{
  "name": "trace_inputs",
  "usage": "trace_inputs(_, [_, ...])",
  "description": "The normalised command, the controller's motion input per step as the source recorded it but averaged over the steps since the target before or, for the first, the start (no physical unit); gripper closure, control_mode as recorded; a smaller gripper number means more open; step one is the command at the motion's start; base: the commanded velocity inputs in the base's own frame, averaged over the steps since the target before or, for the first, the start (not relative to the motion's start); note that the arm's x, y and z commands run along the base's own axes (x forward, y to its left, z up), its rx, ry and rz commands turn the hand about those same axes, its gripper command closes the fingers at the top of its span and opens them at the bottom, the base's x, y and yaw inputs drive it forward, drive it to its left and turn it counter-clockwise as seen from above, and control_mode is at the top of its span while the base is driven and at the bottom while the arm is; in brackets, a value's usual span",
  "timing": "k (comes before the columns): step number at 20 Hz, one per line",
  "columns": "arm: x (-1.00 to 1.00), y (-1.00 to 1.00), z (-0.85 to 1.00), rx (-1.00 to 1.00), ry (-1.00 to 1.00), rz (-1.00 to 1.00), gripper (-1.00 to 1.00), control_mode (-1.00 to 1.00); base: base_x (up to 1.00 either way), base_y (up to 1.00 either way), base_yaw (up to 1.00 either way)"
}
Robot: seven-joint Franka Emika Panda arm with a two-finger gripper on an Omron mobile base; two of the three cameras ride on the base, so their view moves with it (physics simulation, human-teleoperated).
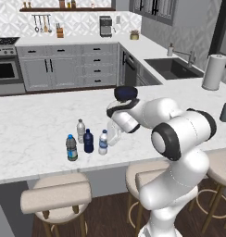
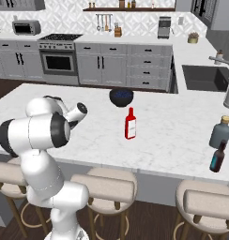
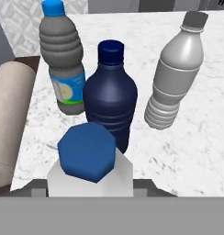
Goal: Move the plastic bottles in the middle to the plastics group, and the glass bottles in the middle to the glass group.
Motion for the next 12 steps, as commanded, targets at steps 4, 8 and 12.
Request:
trace_inputs(4, [-0.26, 0.13, -0.45, -0.10, -0.05, 0.00, 1.00, -1.00, 0.00, 0.00, 0.00])
trace_inputs(8, [-0.22, 0.07, -0.41, -0.10, -0.07, 0.00, 1.00, -1.00, 0.00, 0.00, 0.00])
trace_inputs(12, [-0.01, 0.00, -0.32, -0.05, -0.02, 0.00, 1.00, -1.00, 0.00, 0.00, 0.00])
